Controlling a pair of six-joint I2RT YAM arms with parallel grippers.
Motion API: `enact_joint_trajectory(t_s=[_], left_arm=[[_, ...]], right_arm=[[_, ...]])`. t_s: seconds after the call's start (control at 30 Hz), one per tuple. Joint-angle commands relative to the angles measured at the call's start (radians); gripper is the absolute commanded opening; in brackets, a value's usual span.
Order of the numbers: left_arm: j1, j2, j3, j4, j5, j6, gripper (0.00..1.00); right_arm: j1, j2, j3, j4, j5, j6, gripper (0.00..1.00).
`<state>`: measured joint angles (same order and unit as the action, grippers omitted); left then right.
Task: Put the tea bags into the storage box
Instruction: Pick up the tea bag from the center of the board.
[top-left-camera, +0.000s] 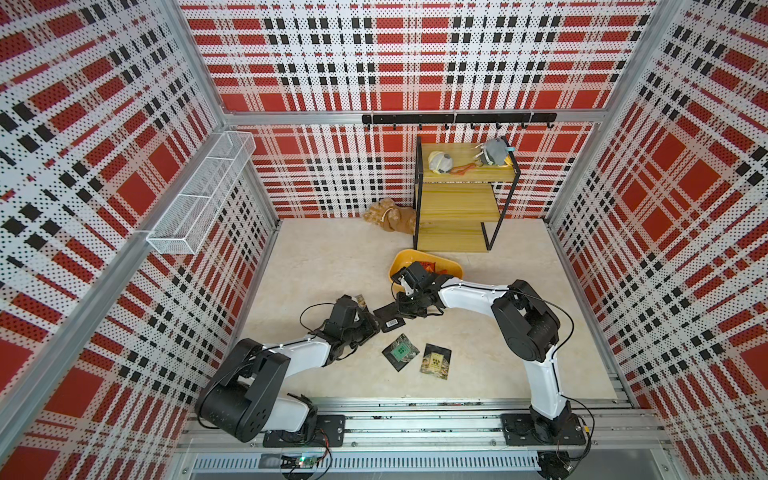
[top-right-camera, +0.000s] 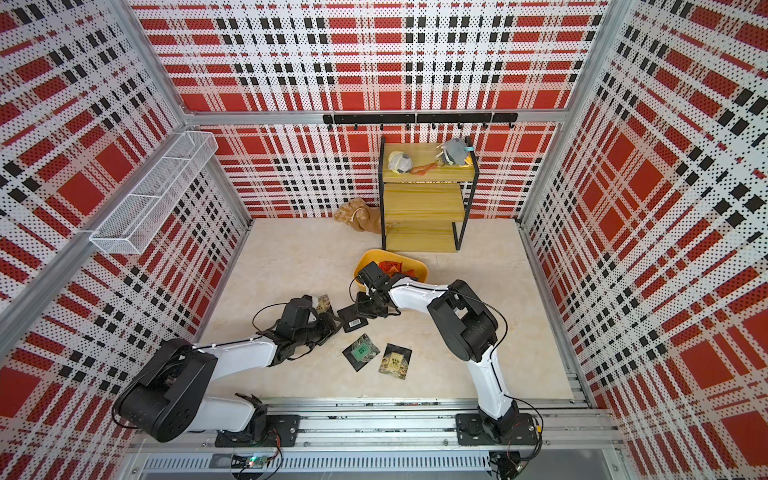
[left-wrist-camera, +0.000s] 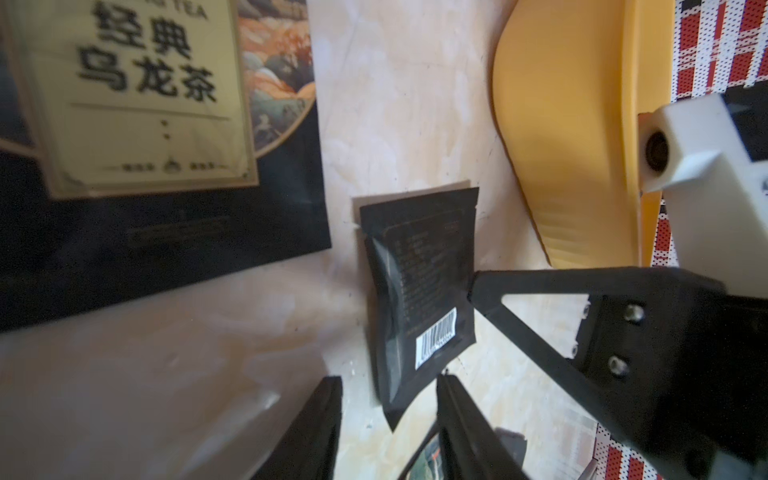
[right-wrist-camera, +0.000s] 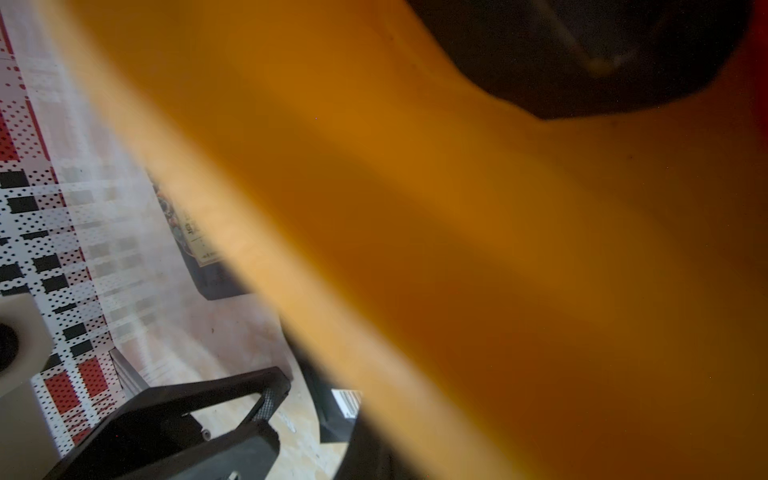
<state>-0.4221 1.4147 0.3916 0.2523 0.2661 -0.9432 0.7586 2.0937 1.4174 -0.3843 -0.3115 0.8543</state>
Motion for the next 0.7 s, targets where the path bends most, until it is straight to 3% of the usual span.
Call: enact_joint_trajectory(t_s=[0.0, 0.3, 0.67], left_arm=[[-0.022, 0.037, 0.0, 0.051, 0.002, -0.006, 0.42], [-0.041, 0.067, -0.001, 0.089, 0.002, -0.018, 0.41], [-0.06, 0.09, 0.017, 0.094, 0.002, -0.021, 0.32]], right_arm=[[0.009, 0.031, -0.006, -0.028, 0.001, -0.013, 0.0], [0.008, 0.048, -0.012, -0.044, -0.01, -0.025, 0.0], [0.008, 0.051, 0.001, -0.057, -0.014, -0.036, 0.0]])
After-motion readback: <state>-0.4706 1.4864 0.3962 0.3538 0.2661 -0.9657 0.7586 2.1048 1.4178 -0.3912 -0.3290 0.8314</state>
